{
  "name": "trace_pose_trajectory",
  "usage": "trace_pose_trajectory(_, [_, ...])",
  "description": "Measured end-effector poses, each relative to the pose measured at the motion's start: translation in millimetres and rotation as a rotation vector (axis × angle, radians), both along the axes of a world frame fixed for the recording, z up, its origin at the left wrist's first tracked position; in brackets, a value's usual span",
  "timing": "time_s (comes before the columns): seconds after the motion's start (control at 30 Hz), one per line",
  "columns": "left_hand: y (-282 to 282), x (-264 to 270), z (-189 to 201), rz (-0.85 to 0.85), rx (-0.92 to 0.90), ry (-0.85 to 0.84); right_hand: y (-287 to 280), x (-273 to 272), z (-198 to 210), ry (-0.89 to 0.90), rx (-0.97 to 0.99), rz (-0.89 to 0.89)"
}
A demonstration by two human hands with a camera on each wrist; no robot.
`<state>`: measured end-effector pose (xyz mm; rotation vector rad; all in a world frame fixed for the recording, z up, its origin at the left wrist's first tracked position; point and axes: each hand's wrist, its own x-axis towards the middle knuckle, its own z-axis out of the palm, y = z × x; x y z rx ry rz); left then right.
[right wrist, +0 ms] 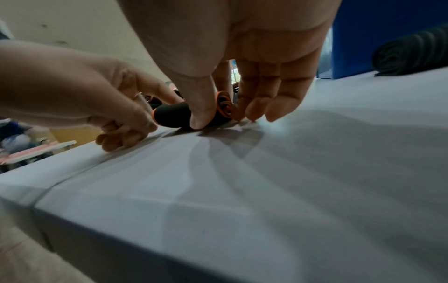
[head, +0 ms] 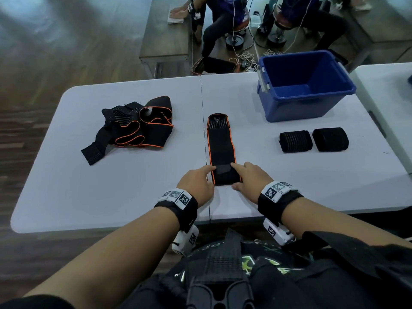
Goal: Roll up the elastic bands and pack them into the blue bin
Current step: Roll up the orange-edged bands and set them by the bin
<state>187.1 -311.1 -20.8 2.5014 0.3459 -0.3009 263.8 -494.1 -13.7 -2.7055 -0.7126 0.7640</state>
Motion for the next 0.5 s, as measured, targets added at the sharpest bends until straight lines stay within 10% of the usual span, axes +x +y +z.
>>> trace_pose_trajectory(0.5, [-4.1,5.8,-5.8,0.141,-0.223,0.034,-4.4,14.0,-5.1,0.114,0.187,-0.225])
